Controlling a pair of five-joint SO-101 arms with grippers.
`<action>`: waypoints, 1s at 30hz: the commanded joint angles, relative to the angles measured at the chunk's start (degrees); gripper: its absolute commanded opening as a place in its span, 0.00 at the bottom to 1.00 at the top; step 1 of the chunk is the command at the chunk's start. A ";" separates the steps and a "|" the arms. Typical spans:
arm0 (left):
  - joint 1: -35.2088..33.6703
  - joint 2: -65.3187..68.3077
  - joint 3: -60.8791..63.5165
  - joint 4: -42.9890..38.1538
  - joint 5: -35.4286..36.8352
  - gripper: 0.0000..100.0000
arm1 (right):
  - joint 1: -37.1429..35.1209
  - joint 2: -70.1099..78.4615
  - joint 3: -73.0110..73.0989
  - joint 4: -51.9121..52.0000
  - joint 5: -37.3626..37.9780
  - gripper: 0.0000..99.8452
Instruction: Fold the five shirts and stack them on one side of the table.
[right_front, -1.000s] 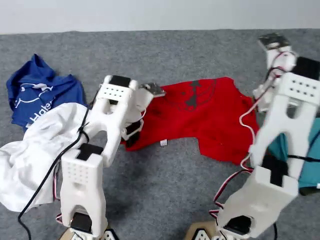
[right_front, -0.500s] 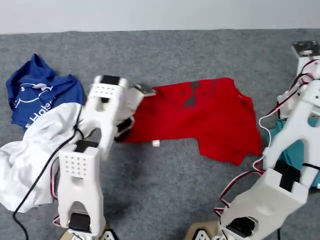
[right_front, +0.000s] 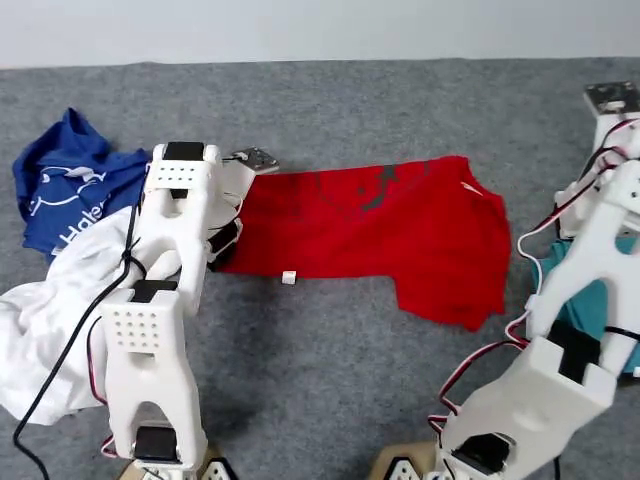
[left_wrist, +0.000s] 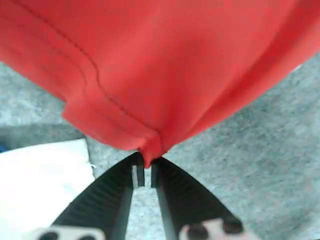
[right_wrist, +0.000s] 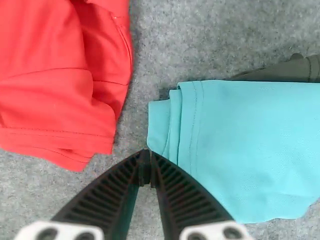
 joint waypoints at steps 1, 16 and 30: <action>-0.44 -0.53 -1.71 1.67 -0.44 0.05 | -1.19 -3.91 -1.67 2.15 -0.44 0.01; -0.53 -20.75 -1.71 1.58 4.75 0.10 | -12.35 3.30 0.44 -5.23 -9.49 0.01; -0.62 -23.21 -1.54 1.58 5.89 0.00 | -12.00 25.19 0.09 -30.29 -11.43 0.01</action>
